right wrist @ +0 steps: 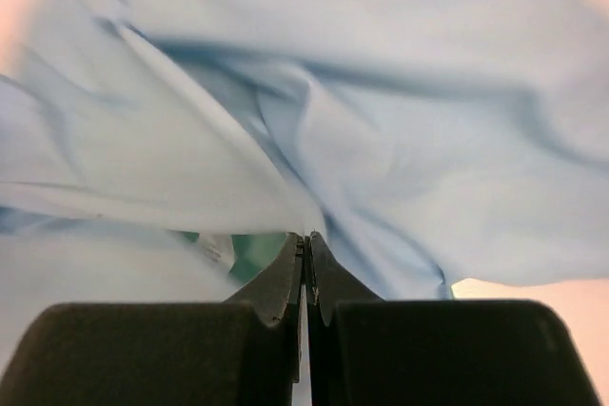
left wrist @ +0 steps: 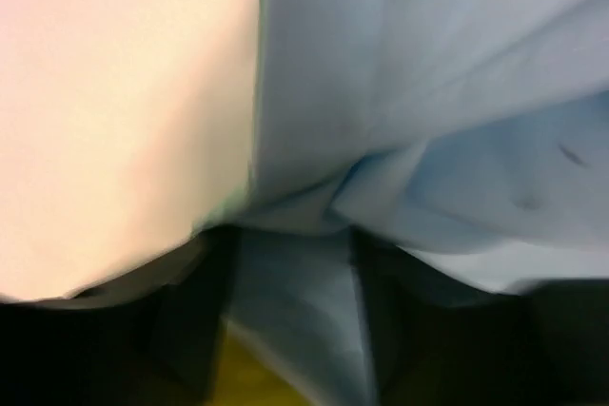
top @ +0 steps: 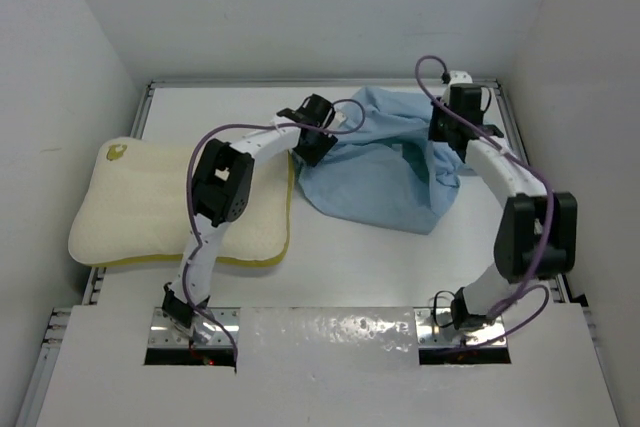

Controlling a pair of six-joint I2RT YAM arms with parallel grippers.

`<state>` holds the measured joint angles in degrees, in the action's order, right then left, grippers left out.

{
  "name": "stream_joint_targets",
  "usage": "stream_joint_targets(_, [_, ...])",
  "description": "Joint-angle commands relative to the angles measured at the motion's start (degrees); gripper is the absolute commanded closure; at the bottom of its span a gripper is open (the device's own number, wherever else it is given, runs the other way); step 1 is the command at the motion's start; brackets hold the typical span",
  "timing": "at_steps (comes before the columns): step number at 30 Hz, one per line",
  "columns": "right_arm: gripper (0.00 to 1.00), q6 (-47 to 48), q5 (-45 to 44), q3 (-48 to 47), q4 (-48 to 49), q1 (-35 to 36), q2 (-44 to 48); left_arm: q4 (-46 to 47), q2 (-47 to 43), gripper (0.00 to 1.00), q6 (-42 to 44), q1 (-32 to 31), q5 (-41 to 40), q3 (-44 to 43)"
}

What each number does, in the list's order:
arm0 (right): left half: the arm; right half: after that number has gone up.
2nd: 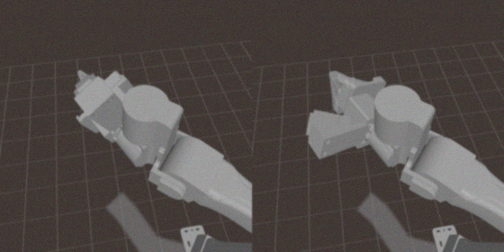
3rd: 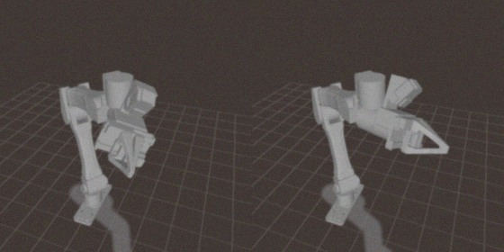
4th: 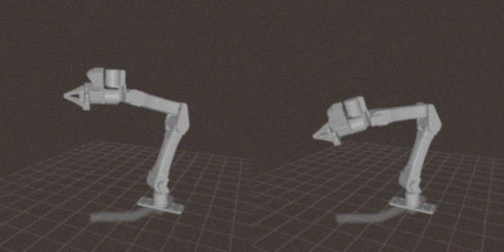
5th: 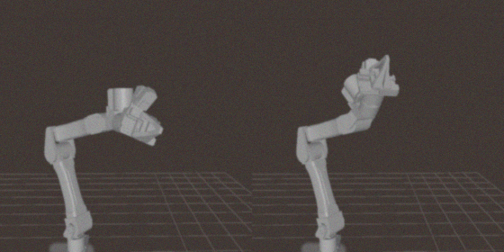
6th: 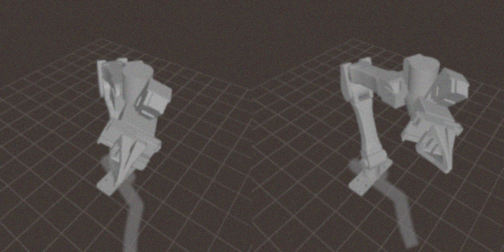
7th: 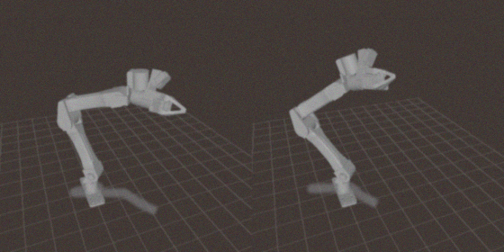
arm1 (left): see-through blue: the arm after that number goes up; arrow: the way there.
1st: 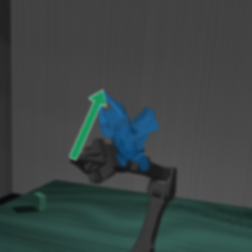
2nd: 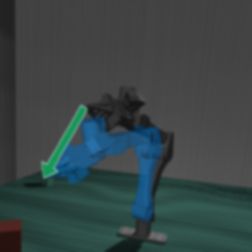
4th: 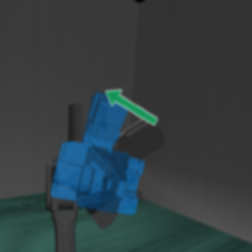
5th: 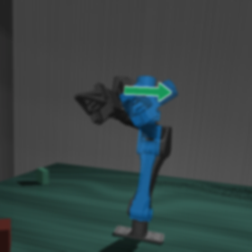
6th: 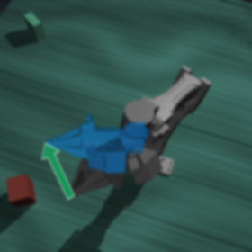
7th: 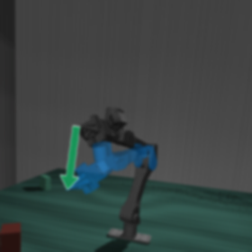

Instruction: Put the pillow into the pillowcase

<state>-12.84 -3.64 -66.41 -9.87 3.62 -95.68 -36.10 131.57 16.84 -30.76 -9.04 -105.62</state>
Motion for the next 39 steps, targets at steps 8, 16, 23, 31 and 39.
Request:
stream_joint_targets(8, [1.0, -5.1, 11.3, -4.3, 0.6, 0.5, 0.3, -14.4, -9.2, 0.1, 11.9, -0.4, 13.4, -20.4])
stream_joint_targets(16, [1.0, -6.8, 13.1, -9.5, 0.2, 2.4, -1.3, -27.0, -12.5, 0.0, 25.9, 15.6, 9.3, -16.6])
stream_joint_targets(23, [1.0, -5.8, 11.9, -8.5, -0.5, 4.7, -1.8, -25.2, -12.2, 0.0, 45.4, 25.5, 21.5, -10.4])
stream_joint_targets(31, [1.0, -5.4, 10.6, -8.2, -2.1, 5.0, -0.7, -37.8, -5.3, 0.0, 52.6, 25.2, 30.7, -6.5])
stream_joint_targets(39, [1.0, -4.8, 9.4, -7.9, -3.1, 5.1, 0.0, -13.4, -9.2, 0.05, 43.4, 23.2, 19.9, 13.2])
